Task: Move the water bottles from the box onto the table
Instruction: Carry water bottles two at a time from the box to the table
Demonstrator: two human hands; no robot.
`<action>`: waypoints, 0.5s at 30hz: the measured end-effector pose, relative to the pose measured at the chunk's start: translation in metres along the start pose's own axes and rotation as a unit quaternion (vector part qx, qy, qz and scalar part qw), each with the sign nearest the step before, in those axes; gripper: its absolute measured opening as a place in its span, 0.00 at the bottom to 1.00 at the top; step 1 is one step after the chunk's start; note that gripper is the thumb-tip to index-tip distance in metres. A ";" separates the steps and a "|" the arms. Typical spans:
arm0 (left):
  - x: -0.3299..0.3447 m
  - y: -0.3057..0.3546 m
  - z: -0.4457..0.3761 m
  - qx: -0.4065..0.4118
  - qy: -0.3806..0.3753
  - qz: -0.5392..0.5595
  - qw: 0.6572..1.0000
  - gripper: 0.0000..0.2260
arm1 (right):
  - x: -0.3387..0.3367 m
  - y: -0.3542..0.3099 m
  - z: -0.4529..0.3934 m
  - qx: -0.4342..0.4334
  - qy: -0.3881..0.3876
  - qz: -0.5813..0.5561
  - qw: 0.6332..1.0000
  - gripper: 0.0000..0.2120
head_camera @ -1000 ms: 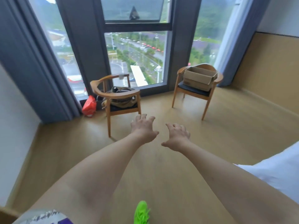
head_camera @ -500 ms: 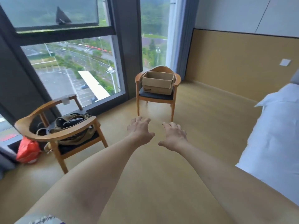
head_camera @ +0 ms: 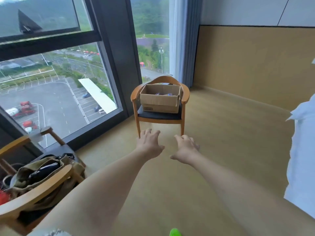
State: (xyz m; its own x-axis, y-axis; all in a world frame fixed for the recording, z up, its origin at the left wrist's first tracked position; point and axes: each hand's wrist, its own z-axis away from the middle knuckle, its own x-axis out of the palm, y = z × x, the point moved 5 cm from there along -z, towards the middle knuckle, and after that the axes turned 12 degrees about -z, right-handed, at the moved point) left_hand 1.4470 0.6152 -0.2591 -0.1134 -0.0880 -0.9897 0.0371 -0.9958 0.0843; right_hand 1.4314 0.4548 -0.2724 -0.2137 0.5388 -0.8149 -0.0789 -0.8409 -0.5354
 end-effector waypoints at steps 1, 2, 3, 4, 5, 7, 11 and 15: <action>-0.004 -0.001 -0.006 0.006 0.003 -0.003 1.000 0.32 | -0.003 -0.002 -0.006 -0.001 -0.007 0.000 1.000 0.42; -0.012 0.001 -0.018 0.014 0.012 -0.003 1.000 0.32 | -0.009 -0.004 -0.019 -0.004 -0.009 -0.003 1.000 0.42; -0.019 0.004 -0.038 0.015 0.021 0.000 1.000 0.32 | -0.018 -0.006 -0.041 -0.007 -0.006 -0.002 1.000 0.41; -0.024 0.007 -0.060 0.013 0.024 0.003 1.000 0.31 | -0.026 -0.009 -0.065 -0.009 -0.005 0.002 1.000 0.41; -0.028 0.008 -0.078 0.012 0.019 0.006 1.000 0.30 | -0.032 -0.013 -0.086 -0.011 -0.008 0.009 1.000 0.41; -0.030 0.010 -0.116 0.012 0.005 0.008 1.000 0.30 | -0.040 -0.018 -0.126 -0.012 -0.013 0.009 1.000 0.42; -0.020 0.010 -0.194 0.023 -0.013 -0.002 1.000 0.29 | -0.038 -0.019 -0.202 -0.005 -0.027 0.007 1.000 0.40; -0.007 0.006 -0.286 0.031 -0.010 -0.010 0.999 0.30 | -0.031 -0.021 -0.287 0.005 -0.031 0.006 0.999 0.42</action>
State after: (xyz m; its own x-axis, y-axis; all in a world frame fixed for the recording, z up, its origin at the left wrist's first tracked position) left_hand 1.7321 0.6177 -0.2846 -0.1323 -0.0681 -0.9889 -0.0278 -0.9970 0.0724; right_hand 1.7187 0.4704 -0.2992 -0.2747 0.5250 -0.8055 -0.0855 -0.8478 -0.5234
